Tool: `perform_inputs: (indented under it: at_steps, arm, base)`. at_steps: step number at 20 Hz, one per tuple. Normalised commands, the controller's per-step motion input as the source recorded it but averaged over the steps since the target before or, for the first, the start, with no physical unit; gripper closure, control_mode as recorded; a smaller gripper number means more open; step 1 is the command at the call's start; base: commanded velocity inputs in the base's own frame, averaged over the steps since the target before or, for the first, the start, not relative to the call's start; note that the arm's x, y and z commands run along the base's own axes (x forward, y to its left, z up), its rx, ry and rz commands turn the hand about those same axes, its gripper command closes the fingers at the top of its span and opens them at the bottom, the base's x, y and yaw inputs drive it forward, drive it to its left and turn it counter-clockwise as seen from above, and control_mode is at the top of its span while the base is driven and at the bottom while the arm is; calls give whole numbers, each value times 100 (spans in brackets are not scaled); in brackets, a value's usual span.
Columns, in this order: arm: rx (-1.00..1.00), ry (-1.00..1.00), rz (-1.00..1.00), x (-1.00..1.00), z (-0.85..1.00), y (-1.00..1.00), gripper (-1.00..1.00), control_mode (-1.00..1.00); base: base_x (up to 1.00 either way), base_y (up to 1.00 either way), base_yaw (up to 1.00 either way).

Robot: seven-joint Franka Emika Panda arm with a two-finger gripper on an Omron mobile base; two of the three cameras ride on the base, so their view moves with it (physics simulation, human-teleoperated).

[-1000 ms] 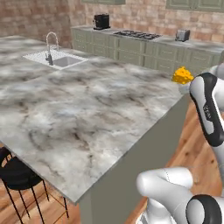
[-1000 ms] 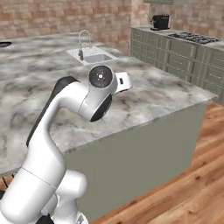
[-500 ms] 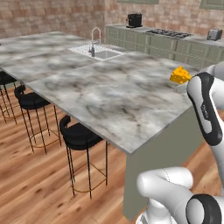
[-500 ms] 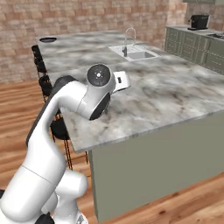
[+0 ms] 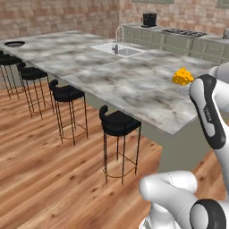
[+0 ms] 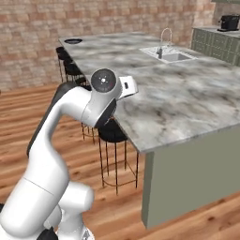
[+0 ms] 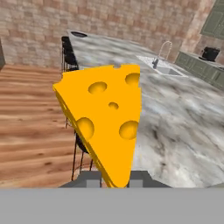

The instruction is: Take the cheese, chicken drumstick, and garlic from the fridge and place them on the plate on the dining counter to create an appetizer plate.

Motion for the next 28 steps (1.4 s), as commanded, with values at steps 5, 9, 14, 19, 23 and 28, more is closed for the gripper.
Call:
perform_inputs:
  at_steps: [5, 9, 14, 19, 23, 28]
  arm:
    - [0, 0, 0, 0, 0, 0, 100, 100]
    - [0, 0, 0, 0, 0, 0, 100, 100]
    - [0, 0, 0, 0, 0, 0, 100, 100]
    - [0, 0, 0, 0, 0, 0, 100, 100]
    - [0, 0, 0, 0, 0, 0, 100, 100]
    - [0, 0, 0, 0, 0, 0, 100, 100]
  base:
    - [79, 100, -13]
    - [100, 100, -18]
    - [100, 100, -18]
    - [92, 100, -19]
    - [93, 100, -20]
    - [82, 100, -19]
